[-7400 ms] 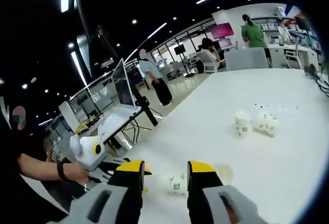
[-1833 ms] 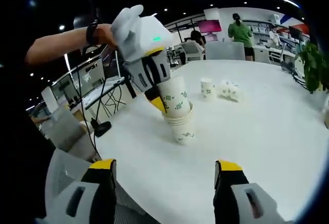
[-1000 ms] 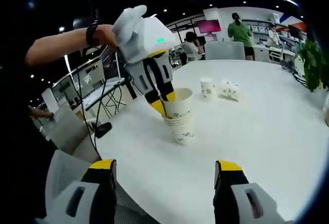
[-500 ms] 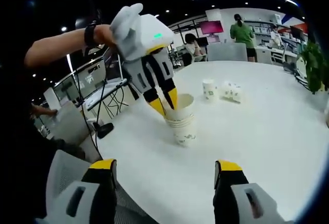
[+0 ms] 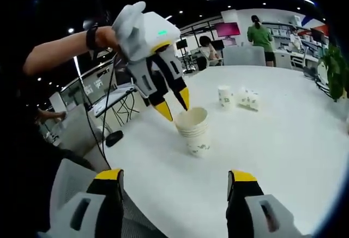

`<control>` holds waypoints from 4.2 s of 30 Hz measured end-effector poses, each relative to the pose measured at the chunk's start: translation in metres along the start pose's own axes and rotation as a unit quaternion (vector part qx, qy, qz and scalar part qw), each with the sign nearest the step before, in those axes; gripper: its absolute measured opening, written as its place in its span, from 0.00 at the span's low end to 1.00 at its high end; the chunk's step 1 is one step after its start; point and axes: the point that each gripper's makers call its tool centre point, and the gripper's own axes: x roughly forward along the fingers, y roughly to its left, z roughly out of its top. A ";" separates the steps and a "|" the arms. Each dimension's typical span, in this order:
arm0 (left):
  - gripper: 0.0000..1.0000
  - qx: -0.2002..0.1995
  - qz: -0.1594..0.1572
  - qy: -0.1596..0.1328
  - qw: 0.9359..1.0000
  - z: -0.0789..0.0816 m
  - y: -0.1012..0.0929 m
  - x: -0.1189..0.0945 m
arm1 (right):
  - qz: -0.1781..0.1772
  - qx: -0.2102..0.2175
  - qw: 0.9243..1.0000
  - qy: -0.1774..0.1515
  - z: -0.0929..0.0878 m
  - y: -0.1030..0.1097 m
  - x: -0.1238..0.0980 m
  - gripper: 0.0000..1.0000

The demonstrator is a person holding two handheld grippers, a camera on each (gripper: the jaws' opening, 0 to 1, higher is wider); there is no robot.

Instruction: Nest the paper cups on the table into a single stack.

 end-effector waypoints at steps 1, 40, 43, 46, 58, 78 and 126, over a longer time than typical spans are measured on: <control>0.23 -0.011 0.003 -0.005 1.000 0.000 0.001 -0.001 | 0.000 0.000 1.000 -0.001 0.000 0.000 0.000 0.78; 0.53 -0.351 0.172 -0.156 0.907 -0.053 0.046 -0.035 | -0.021 0.037 0.999 -0.026 0.008 -0.014 -0.004 0.80; 0.54 -0.364 0.181 -0.167 0.898 -0.058 0.061 -0.035 | -0.034 0.039 0.999 -0.017 0.002 -0.013 0.002 0.80; 0.55 -0.376 0.186 -0.182 0.889 -0.056 0.074 -0.032 | -0.048 0.053 0.997 -0.024 -0.001 -0.018 -0.002 0.80; 0.59 -0.407 0.201 -0.202 0.868 -0.057 0.142 -0.013 | -0.082 0.069 0.994 -0.026 -0.001 -0.028 -0.013 0.80; 0.60 -0.418 0.187 -0.229 0.859 -0.054 0.213 0.032 | -0.089 0.076 0.993 -0.025 -0.001 -0.036 -0.013 0.80; 0.37 -0.437 0.160 -0.245 0.851 -0.079 0.206 0.015 | -0.071 0.062 0.995 -0.021 0.020 -0.042 0.005 0.78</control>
